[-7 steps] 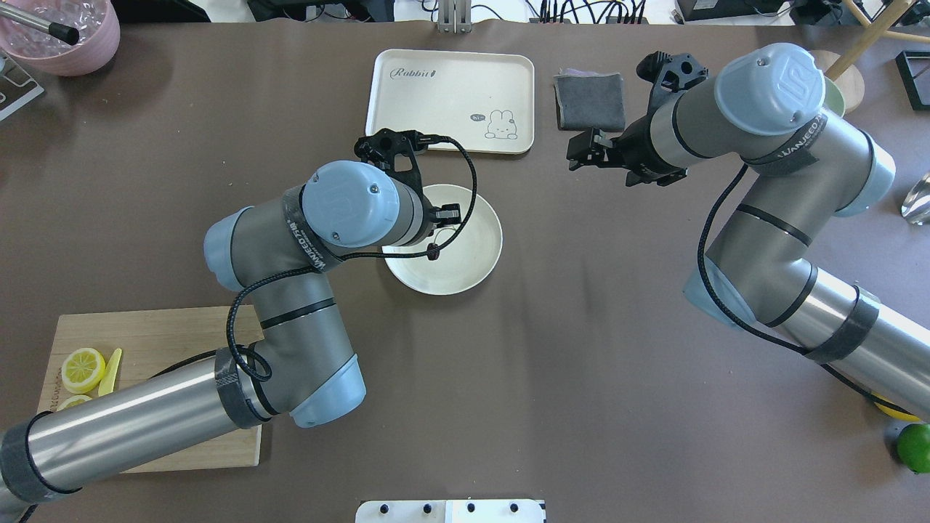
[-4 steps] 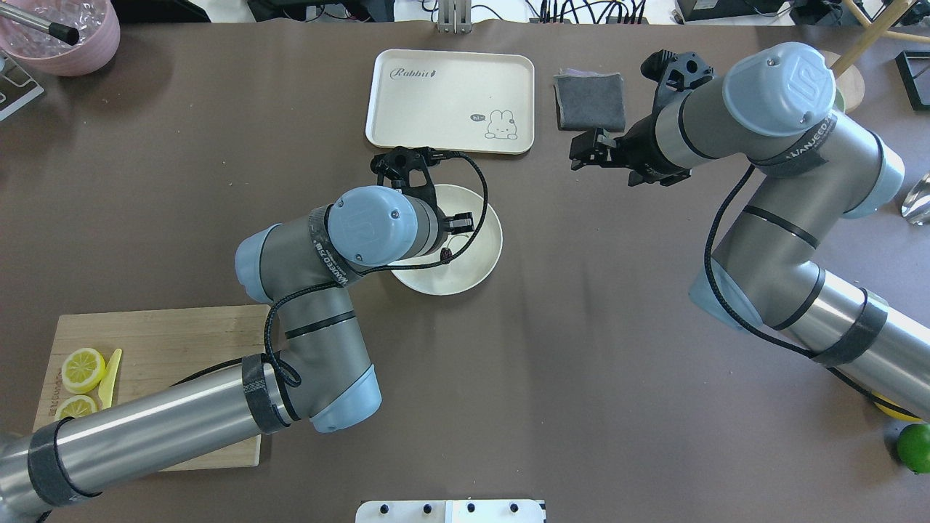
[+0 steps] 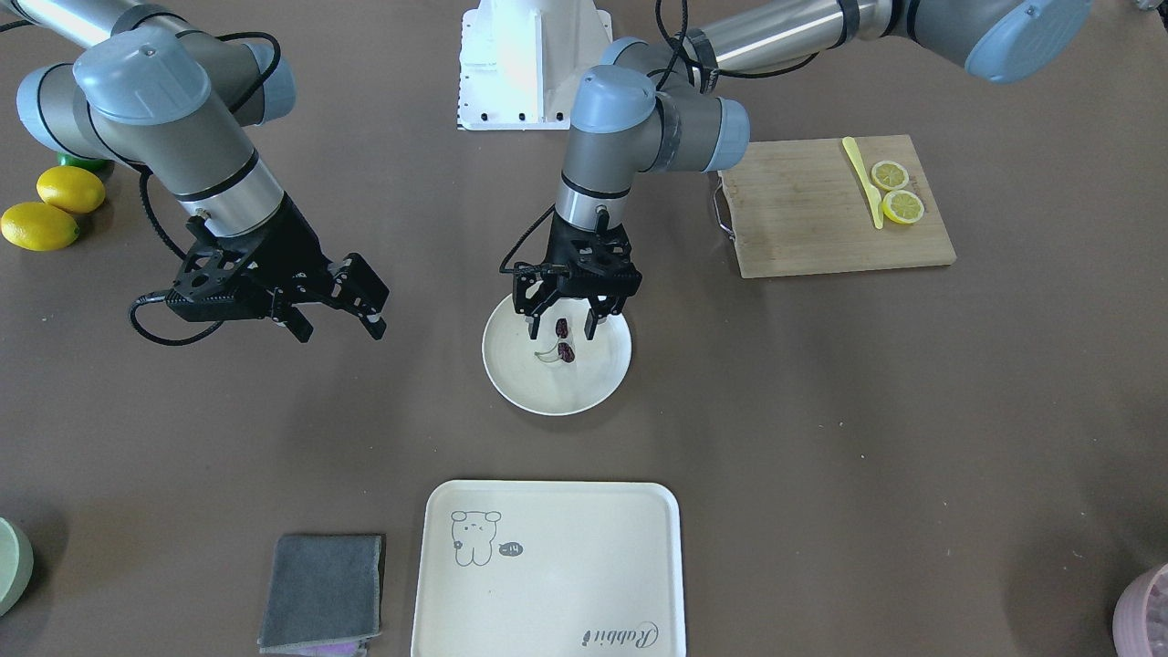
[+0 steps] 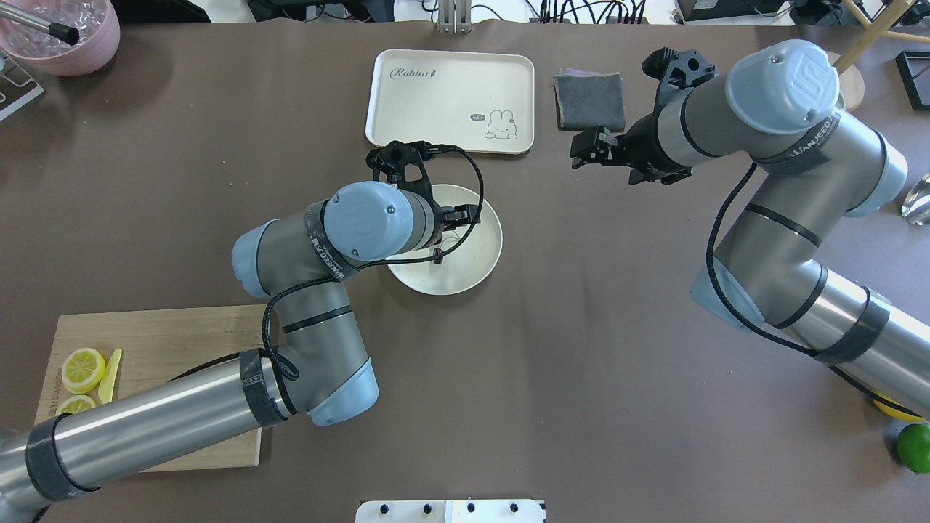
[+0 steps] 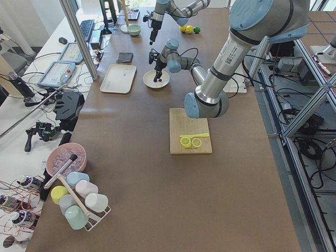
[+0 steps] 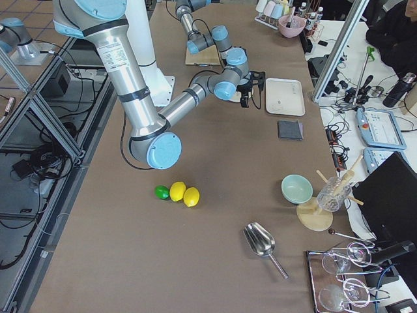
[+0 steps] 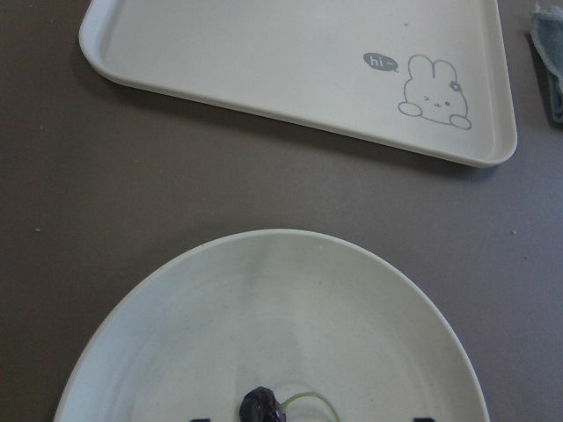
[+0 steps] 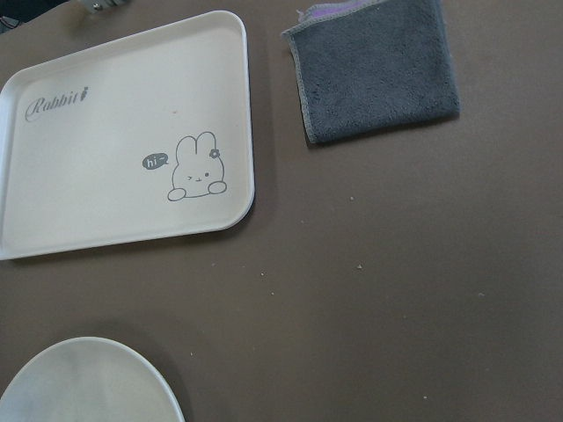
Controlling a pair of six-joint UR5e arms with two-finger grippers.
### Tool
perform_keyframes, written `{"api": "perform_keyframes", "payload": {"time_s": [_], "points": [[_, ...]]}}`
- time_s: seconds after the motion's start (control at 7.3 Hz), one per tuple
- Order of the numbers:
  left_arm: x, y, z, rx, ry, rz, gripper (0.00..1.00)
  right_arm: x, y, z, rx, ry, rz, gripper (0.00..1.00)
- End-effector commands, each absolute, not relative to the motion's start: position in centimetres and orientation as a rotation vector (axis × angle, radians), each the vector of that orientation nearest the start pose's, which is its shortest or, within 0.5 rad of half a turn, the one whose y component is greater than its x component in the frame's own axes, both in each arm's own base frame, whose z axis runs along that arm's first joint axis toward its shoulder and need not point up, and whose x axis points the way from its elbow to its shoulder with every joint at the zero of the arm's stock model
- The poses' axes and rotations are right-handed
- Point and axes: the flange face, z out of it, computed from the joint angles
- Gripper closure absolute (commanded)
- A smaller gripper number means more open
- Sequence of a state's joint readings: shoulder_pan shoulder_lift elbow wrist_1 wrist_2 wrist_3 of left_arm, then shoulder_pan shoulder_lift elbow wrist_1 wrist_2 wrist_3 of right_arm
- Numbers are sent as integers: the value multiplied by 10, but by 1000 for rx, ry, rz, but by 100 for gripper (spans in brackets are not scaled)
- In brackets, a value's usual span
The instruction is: Place red cherry on plate
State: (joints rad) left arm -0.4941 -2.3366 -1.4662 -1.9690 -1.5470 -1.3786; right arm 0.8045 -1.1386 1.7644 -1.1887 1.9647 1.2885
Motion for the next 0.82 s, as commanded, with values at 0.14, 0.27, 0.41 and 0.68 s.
{"api": "perform_keyframes", "payload": {"time_s": [0.14, 0.27, 0.41, 0.68], "points": [[520, -517, 211, 443, 952, -321, 2, -333, -540, 292, 167, -978, 260, 0], [493, -524, 234, 511, 902, -209, 2, -307, -555, 303, 131, -920, 232, 0], [471, -529, 252, 536, 888, -207, 2, -272, -569, 312, 134, -886, 172, 0], [397, -570, 272, 545, 883, -269, 2, -217, -589, 343, 139, -789, 65, 0]]}}
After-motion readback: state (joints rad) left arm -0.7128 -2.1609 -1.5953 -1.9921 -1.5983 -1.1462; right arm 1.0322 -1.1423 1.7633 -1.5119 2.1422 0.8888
